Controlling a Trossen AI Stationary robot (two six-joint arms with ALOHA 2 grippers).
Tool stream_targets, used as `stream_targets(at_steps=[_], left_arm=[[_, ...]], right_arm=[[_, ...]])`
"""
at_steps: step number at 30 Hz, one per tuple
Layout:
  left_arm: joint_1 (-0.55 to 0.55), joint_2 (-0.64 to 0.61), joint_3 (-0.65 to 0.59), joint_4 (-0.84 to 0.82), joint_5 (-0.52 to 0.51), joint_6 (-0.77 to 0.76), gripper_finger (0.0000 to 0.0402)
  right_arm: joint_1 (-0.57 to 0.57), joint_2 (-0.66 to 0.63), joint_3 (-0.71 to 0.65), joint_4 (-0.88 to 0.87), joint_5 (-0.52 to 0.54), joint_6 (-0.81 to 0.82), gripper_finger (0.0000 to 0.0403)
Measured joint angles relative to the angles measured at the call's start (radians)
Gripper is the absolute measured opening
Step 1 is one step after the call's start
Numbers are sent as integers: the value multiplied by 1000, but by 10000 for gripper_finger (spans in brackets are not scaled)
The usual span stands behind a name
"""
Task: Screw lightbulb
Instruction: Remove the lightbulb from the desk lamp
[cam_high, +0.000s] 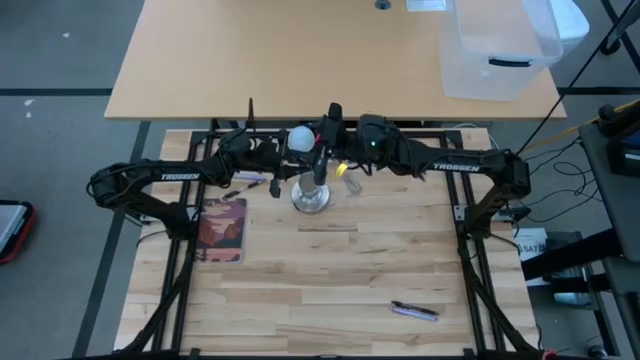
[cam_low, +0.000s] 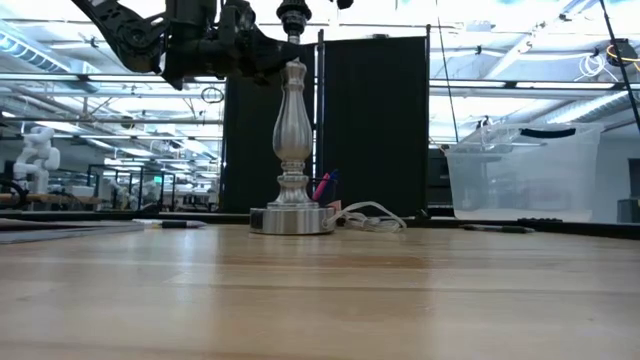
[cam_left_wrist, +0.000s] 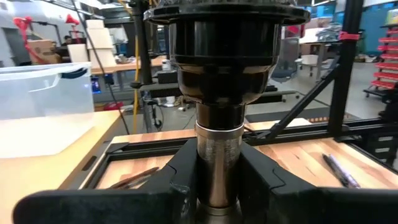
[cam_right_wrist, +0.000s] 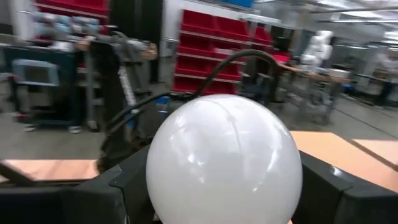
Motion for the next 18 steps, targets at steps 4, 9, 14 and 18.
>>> stream_targets(at_steps=[4, 9, 14, 18], left_arm=[[0, 0, 0, 10, 33, -26, 74], [0, 0, 0, 9, 60, -63, 74], [0, 0, 0, 12, 61, -86, 74], [-1, 1, 0, 18, 61, -102, 74]], right_arm=[[-47, -2, 0, -2, -160, -7, 263], [-101, -2, 0, -5, -352, -35, 270], [-144, -1, 0, -1, -485, -59, 267], [-163, 2, 0, 9, -545, -69, 271]])
